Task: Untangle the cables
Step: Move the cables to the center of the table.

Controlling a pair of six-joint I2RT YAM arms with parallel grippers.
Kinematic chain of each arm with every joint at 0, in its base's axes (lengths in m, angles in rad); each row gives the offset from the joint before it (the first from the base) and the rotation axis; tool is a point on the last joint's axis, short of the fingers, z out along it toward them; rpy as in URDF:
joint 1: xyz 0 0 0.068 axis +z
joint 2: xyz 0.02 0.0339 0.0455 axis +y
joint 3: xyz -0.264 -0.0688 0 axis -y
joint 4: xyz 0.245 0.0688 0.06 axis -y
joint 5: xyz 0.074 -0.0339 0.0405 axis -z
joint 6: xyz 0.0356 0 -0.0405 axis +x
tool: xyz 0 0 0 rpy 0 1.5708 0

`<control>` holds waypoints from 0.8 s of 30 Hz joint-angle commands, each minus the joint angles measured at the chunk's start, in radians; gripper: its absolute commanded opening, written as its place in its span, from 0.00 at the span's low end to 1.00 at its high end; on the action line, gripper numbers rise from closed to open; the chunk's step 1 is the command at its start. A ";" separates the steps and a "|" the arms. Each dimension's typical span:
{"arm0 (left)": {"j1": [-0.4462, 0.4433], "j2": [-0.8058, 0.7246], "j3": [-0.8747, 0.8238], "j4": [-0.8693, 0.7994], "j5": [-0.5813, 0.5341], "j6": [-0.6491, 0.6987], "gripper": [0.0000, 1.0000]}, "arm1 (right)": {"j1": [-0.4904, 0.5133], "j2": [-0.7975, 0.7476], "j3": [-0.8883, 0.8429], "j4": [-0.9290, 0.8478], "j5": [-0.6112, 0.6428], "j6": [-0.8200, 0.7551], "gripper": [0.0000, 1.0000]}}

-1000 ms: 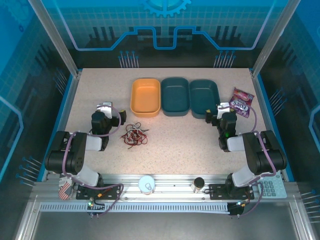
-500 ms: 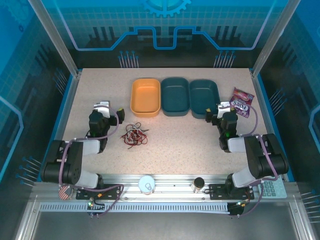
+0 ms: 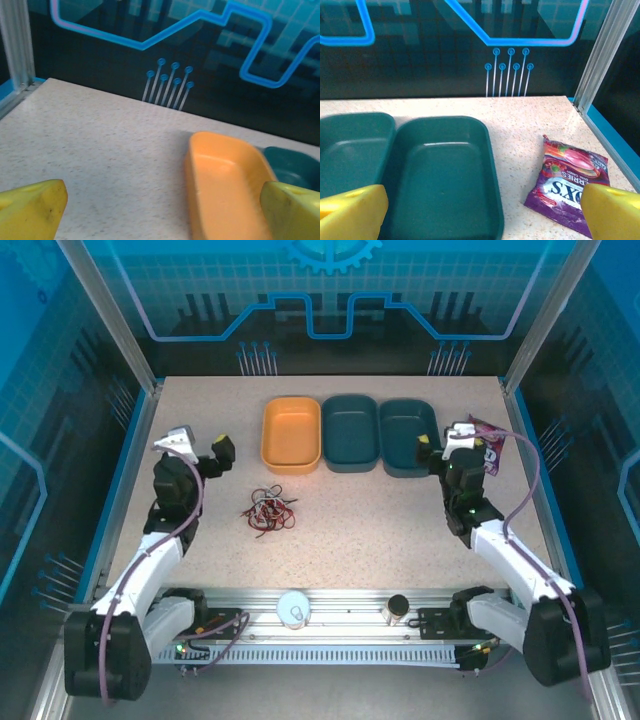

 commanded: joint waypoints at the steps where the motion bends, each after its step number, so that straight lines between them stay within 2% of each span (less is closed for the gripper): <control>1: -0.010 -0.032 0.067 -0.230 0.138 -0.176 0.99 | 0.067 -0.038 0.092 -0.343 0.067 0.123 1.00; 5: -0.039 -0.078 0.092 -0.415 0.179 -0.248 0.99 | 0.200 -0.010 0.218 -0.566 0.131 0.206 1.00; 8: -0.066 -0.098 0.122 -0.600 0.212 -0.249 0.99 | 0.310 0.046 0.334 -0.733 0.181 0.294 1.00; 11: -0.127 -0.094 0.117 -0.696 0.245 -0.252 0.99 | 0.408 0.123 0.418 -0.858 0.196 0.398 1.00; 15: -0.241 -0.069 0.071 -0.698 0.246 -0.284 0.99 | 0.504 0.235 0.496 -0.886 0.123 0.496 0.95; 20: -0.274 0.017 0.027 -0.630 0.259 -0.298 0.98 | 0.578 0.383 0.607 -0.897 0.044 0.538 0.85; 22: -0.279 0.055 0.018 -0.599 0.261 -0.291 0.91 | 0.593 0.435 0.633 -0.889 -0.002 0.551 0.80; 24: -0.282 0.094 0.012 -0.569 0.264 -0.291 0.78 | 0.598 0.480 0.650 -0.871 -0.069 0.566 0.75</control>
